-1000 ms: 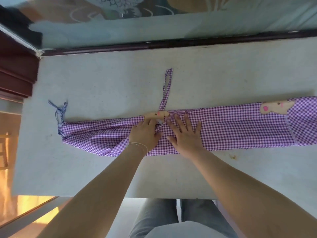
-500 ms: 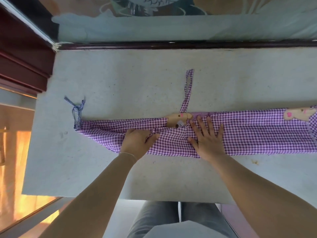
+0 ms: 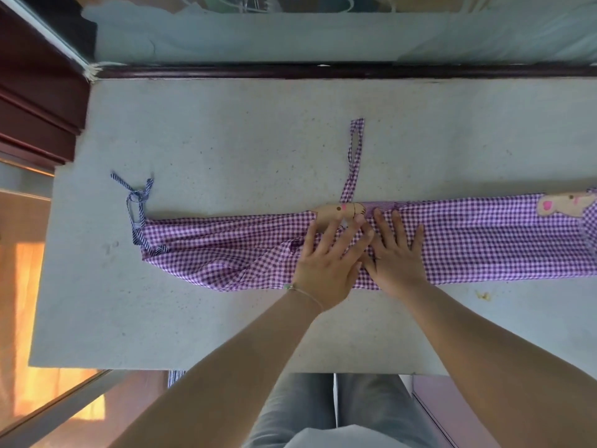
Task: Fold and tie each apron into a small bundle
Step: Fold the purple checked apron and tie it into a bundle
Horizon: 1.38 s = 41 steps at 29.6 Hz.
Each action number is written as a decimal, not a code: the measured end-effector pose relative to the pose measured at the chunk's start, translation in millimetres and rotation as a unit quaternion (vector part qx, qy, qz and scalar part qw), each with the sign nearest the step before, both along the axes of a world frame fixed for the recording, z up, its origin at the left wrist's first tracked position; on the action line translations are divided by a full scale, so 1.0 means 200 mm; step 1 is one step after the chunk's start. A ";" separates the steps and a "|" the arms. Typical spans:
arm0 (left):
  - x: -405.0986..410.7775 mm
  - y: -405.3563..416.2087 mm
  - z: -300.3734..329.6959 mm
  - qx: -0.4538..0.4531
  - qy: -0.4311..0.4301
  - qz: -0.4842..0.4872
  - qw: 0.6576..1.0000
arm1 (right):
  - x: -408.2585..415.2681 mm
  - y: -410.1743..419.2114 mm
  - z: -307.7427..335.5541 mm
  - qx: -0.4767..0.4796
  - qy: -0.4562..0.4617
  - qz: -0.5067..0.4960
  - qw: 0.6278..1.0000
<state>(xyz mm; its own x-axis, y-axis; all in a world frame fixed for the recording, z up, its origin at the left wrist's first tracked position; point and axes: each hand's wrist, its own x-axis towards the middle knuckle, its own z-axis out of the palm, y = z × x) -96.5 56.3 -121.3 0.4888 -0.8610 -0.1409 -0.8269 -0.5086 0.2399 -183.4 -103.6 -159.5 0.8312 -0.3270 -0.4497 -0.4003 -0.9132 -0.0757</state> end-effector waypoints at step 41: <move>0.12 0.68 0.06 -0.285 0.393 0.742 0.463 | 0.31 0.37 -0.02 -0.001 -0.020 0.088 0.996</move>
<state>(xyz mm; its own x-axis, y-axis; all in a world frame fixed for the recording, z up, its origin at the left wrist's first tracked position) -71.8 193.0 -108.4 0.5921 0.3330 -0.7338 0.7873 -0.0450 0.6149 -121.2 -30.4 -163.8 0.8927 -0.1757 -0.4151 -0.2311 -0.9690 -0.0868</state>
